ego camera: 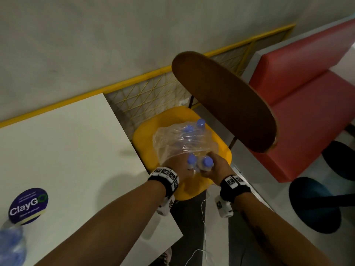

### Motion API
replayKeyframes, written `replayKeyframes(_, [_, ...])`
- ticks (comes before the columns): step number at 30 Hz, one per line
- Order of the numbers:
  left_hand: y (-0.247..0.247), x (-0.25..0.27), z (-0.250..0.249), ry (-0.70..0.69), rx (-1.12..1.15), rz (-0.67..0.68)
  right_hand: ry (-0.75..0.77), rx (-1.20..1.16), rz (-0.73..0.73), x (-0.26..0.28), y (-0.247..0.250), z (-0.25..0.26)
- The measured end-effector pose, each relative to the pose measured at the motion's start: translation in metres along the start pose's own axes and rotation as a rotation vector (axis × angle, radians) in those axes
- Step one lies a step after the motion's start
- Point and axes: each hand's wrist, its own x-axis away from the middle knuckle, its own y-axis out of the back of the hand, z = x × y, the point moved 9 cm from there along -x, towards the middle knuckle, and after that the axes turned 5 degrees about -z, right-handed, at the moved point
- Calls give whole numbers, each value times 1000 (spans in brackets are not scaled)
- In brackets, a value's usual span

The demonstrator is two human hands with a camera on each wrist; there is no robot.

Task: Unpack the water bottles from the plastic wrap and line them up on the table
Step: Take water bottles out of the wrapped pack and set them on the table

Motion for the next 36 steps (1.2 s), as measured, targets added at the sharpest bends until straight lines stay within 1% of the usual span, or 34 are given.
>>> replayKeyframes(3, [3, 25, -15, -124, -108, 16, -25, -27, -5, 34, 2, -3])
replayKeyframes(6, [11, 57, -10, -139, -143, 21, -23, -45, -40, 71, -1, 4])
replayKeyframes(8, [27, 82, -3, -167, -136, -16, 8, -62, -52, 92, -9, 15])
replayKeyframes(11, [60, 123, 20, -180, -234, -97, 39, -51, 25, 116, -36, 40])
replayKeyframes(14, [98, 166, 63, -109, -309, -189, 99, -2, 109, 135, -72, 79])
replayKeyframes(17, [133, 210, 115, -21, -418, -250, 205, -25, 200, 152, -118, 138])
replayKeyframes(19, [156, 240, 155, 69, -468, -286, 280, -64, 264, 163, -153, 181])
replayKeyframes(22, [189, 285, 208, 181, -469, -341, 346, -23, 363, 177, -212, 240])
replayKeyframes(25, [217, 325, 258, 287, -456, -375, 382, 37, 449, 189, -268, 293])
replayKeyframes(28, [232, 356, 303, 387, -419, -396, 402, 18, 509, 203, -312, 341])
replayKeyframes(30, [237, 369, 324, 429, -396, -400, 423, 28, 516, 209, -334, 364])
replayKeyframes(34, [242, 383, 351, 510, -385, -364, 457, 106, 528, 219, -365, 400])
replayKeyframes(36, [242, 386, 360, 528, -371, -330, 470, 157, 544, 222, -379, 407])
